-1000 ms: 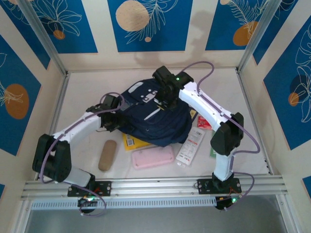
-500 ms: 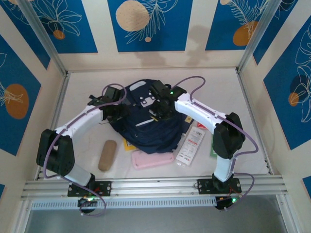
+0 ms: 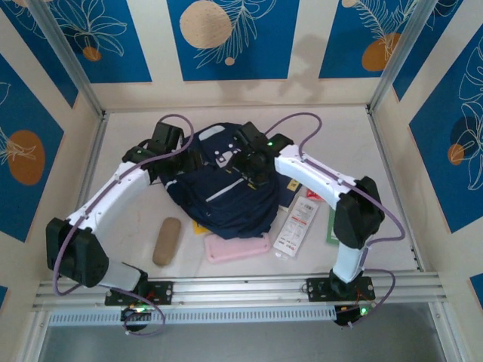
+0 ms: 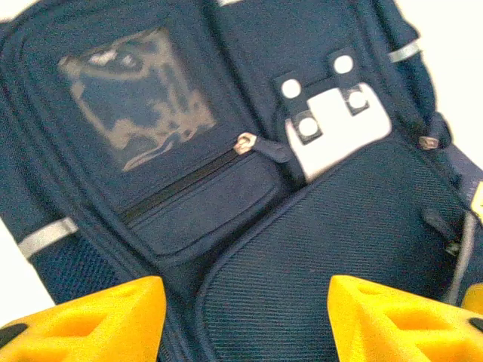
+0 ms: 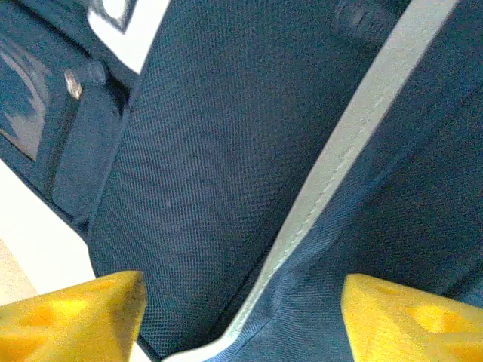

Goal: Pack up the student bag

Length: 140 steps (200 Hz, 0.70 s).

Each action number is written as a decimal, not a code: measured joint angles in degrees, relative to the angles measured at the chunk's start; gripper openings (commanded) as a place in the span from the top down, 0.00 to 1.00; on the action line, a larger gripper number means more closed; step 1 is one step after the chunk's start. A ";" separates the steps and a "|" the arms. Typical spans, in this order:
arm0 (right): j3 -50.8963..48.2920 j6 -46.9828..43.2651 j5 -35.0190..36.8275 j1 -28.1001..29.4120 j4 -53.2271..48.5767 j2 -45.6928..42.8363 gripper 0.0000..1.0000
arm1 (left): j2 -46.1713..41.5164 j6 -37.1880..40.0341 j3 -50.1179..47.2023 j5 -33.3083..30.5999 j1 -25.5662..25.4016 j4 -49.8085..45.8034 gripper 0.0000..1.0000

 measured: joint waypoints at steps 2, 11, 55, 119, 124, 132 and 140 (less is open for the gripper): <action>-0.33 -0.52 0.24 -0.24 0.00 -0.63 0.19 | 0.00 0.24 0.22 0.02 -0.09 0.00 0.41; -1.88 -1.68 1.86 -1.46 -0.17 -3.56 0.18 | 0.31 2.12 1.73 0.07 -1.20 0.04 0.40; -11.72 -8.48 8.11 -11.47 0.57 -17.73 0.18 | 11.45 8.66 12.55 4.83 -9.99 -0.02 0.38; -31.91 -18.47 3.06 -28.20 9.16 -28.11 0.21 | 34.32 14.84 24.33 12.31 -16.94 -2.93 0.39; -32.46 -19.17 2.08 -28.65 9.97 -28.09 0.21 | 35.08 15.04 24.76 12.50 -17.18 -3.30 0.40; -32.94 -20.33 0.39 -29.14 10.86 -27.71 0.22 | 36.11 15.41 25.53 12.76 -17.49 -3.74 0.42; -32.98 -21.51 -1.18 -29.29 11.91 -26.91 0.23 | 36.98 15.69 26.47 13.22 -17.62 -4.13 0.49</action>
